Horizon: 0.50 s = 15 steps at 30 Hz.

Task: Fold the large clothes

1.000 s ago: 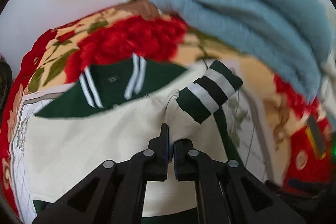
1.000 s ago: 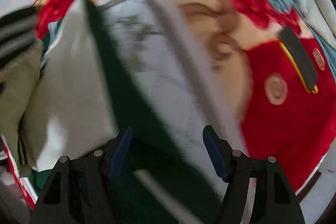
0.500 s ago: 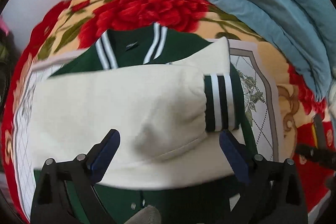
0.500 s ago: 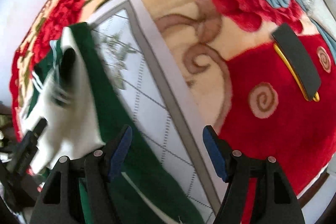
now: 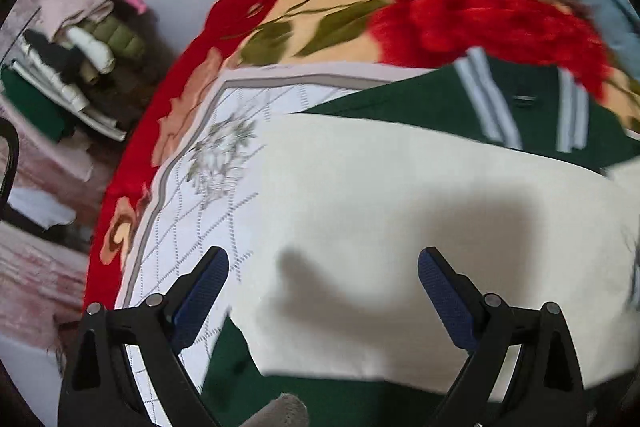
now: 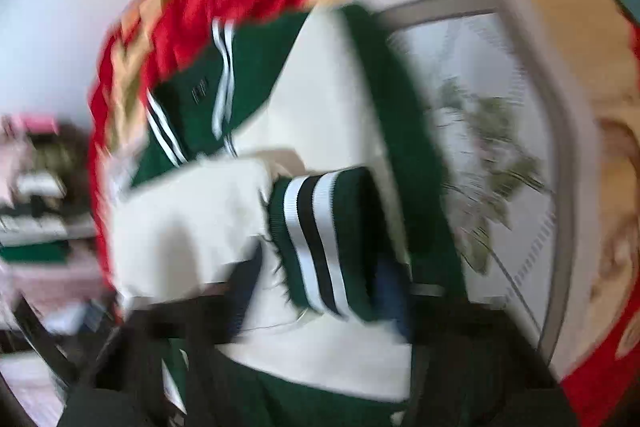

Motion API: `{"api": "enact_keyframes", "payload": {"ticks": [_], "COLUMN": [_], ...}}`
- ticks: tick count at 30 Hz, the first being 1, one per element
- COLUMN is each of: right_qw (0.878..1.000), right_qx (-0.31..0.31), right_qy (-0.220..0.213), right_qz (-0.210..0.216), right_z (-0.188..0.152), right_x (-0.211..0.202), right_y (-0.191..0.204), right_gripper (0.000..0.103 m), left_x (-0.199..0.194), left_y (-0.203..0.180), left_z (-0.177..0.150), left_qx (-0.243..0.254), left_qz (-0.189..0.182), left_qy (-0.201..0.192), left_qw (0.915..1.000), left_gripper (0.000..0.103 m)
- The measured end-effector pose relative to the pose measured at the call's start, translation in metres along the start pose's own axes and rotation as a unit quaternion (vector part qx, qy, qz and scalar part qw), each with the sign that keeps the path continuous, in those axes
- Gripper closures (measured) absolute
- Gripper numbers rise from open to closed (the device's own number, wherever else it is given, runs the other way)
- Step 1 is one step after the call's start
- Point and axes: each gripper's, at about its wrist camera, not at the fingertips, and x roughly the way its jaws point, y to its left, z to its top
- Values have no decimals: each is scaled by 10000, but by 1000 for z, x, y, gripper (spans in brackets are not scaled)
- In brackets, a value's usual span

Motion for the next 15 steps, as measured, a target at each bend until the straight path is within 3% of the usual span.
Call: {"api": "enact_keyframes", "payload": {"ticks": [3, 6, 7, 8, 9, 11, 15], "right_qw": [9990, 9994, 9996, 9995, 9990, 9967, 9871], "right_qx": [209, 313, 236, 125, -7, -363, -959], "right_qy": [-104, 110, 118, 51, -7, 188, 769], "right_qz": [-373, -87, -92, -282, -440, -704, -1026], "right_z": [0, -5, -13, -21, -31, -56, -93], "right_x": [1, -10, -21, -31, -40, -48, -22], "right_y": [-14, -30, -32, -34, -35, -35, -27], "right_gripper": [101, 95, 88, 70, 60, 58, 58], "left_x": [20, 21, 11, 0, -11, -38, -50], "left_y": [3, -1, -5, -10, -15, -34, -84], "left_z": [-1, -7, -12, -19, -23, -46, -88], "left_qx": [13, -68, -63, -37, 3, 205, 716], "left_qz": [178, 9, -116, -214, -305, -503, -730], "left_qy": [167, 414, 431, 421, 398, 384, 674], "left_qw": [9997, 9991, 9990, 9989, 9987, 9978, 9925], "left_gripper": [6, 6, 6, 6, 6, 6, 6]}}
